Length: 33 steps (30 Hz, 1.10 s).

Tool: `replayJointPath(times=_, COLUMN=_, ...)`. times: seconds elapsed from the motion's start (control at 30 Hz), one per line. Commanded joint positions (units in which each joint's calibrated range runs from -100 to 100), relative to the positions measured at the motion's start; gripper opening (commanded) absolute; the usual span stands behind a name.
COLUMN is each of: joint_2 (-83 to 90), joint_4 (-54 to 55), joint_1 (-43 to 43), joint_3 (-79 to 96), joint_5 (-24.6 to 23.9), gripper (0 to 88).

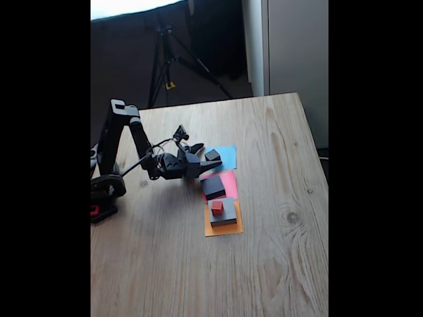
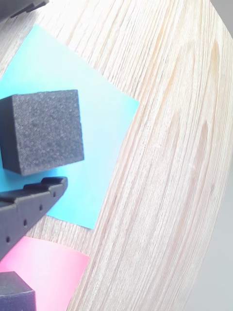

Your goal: Tower of hanoi

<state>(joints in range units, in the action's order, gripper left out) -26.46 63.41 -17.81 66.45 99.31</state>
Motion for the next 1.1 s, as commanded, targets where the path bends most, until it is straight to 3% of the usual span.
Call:
replayJointPath(times=0.0, joint_2=0.3, joint_4=1.0, joint_1=-1.2, joint_3=-0.4, joint_5=0.7, gripper=42.4)
replayJointPath(times=0.13, joint_2=0.5, joint_4=1.0, joint_1=-1.4, joint_3=0.1, joint_5=0.7, gripper=39.6)
replayJointPath(times=0.3, joint_2=0.6, joint_4=0.9, joint_1=-1.4, joint_3=1.3, joint_5=0.7, gripper=30.1)
replayJointPath(times=0.57, joint_2=1.0, joint_4=1.1, joint_1=-1.0, joint_3=1.9, joint_5=0.7, gripper=25.5)
replayJointPath(times=1.07, joint_2=1.6, joint_4=1.5, joint_1=-1.5, joint_3=1.7, joint_5=0.7, gripper=30.3)
